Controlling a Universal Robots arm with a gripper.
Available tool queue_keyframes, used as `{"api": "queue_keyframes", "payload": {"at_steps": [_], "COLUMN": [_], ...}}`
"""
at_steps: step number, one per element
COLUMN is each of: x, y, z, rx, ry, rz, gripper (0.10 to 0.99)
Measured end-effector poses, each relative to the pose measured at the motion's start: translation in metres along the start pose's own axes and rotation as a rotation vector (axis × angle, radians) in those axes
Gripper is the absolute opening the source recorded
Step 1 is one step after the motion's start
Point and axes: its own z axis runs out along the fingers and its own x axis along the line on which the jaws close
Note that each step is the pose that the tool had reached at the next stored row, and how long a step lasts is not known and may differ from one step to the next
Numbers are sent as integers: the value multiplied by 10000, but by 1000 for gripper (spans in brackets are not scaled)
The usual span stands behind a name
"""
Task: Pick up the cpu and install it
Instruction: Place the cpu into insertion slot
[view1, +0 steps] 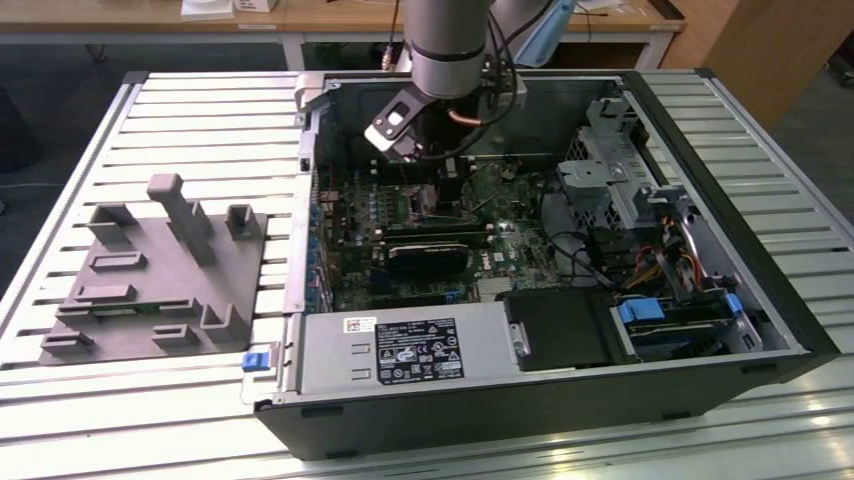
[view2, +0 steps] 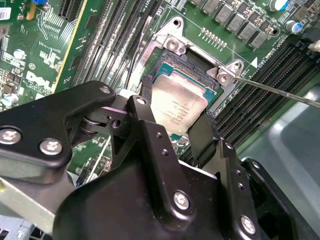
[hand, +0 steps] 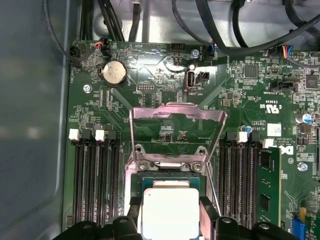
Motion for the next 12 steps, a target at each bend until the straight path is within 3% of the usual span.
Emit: {"api": "queue_keyframes", "payload": {"at_steps": [12], "x": [5], "y": [-22], "z": [66], "rx": [3], "ry": [-5], "rz": [118], "gripper": [537]}}
